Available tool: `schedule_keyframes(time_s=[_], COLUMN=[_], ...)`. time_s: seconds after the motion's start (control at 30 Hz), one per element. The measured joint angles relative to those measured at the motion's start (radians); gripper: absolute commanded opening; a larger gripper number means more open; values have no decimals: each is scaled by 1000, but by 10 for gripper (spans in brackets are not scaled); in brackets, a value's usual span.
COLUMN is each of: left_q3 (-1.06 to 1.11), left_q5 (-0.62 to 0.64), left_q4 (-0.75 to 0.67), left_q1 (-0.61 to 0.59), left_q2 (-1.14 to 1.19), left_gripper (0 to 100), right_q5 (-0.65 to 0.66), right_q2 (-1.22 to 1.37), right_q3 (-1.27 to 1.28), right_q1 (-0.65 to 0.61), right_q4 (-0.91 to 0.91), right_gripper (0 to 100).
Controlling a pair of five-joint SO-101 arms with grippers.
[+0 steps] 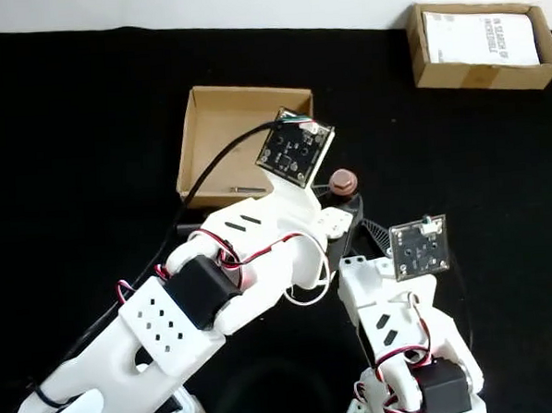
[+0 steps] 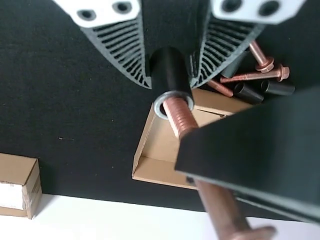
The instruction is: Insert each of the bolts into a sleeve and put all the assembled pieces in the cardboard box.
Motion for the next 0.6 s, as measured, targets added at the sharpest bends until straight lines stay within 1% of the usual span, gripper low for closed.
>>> schedule_keyframes(time_s=[0.17, 0.23, 0.27, 0.43, 0.6], left_q3=[18, 21, 23, 9, -21], left_q5=[-3, -2, 3, 5, -2], left_q4=[3, 8, 9, 21, 25], left_q1=[0, 0, 0, 0, 0], left_q2=[0, 12, 20, 89, 109], left_gripper=[154, 181, 183, 184, 184], right_q5=[0, 0, 0, 91, 103], right_q2=[0, 0, 0, 0, 2], right_q3=[0, -2, 0, -2, -2], right_q1=[0, 5, 5, 8, 8], right_q4=[-2, -2, 0, -2, 0], right_gripper=[7, 7, 7, 7, 7])
